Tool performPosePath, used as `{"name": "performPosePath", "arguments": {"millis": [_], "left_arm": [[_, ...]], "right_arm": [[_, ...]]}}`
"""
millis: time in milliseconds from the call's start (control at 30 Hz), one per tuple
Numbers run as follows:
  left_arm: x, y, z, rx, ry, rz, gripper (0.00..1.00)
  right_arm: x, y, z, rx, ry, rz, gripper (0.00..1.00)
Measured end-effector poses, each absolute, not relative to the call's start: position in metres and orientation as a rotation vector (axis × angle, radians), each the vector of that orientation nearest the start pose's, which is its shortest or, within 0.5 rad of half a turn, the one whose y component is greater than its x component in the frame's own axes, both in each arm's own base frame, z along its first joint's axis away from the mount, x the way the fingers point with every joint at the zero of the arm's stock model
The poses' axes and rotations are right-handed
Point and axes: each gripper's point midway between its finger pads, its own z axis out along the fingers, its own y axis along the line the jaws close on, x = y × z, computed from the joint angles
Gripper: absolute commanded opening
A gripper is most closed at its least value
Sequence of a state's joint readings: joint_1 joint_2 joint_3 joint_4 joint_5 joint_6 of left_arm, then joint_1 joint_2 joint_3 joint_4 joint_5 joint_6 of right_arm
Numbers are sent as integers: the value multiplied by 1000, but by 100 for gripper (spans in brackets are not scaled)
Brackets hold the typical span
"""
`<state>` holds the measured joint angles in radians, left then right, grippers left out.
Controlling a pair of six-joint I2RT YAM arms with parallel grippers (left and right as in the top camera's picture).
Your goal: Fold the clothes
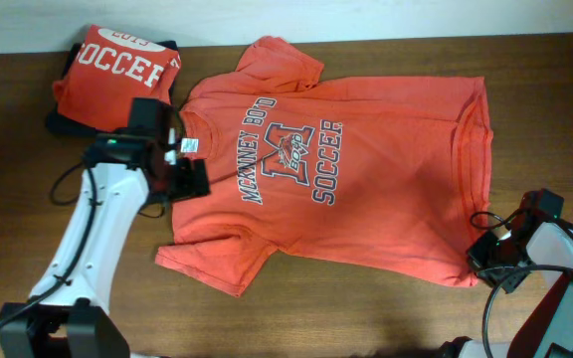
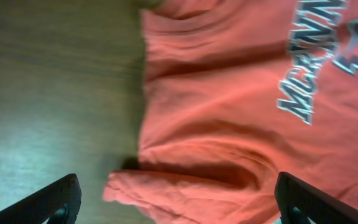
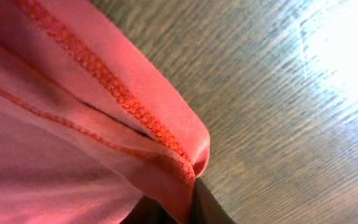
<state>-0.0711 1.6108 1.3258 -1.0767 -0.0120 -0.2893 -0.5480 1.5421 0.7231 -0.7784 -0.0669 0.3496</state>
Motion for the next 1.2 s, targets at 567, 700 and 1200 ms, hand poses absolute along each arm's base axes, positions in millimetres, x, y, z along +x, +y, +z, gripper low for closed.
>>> {"name": "performPosePath", "arguments": {"millis": [567,700,1200], "left_arm": [[241,-18,46,-431,3232,-78,95],[235,-19,36,-439,3239,-86,89],[244,-20,9,-341,3162,-112,51]], "right_arm": [[193,-102,-6,1362,2846,126,5],[193,-102,-6,1361,2846,126,5],[193,-102,-6,1362,2845,128,6]]}}
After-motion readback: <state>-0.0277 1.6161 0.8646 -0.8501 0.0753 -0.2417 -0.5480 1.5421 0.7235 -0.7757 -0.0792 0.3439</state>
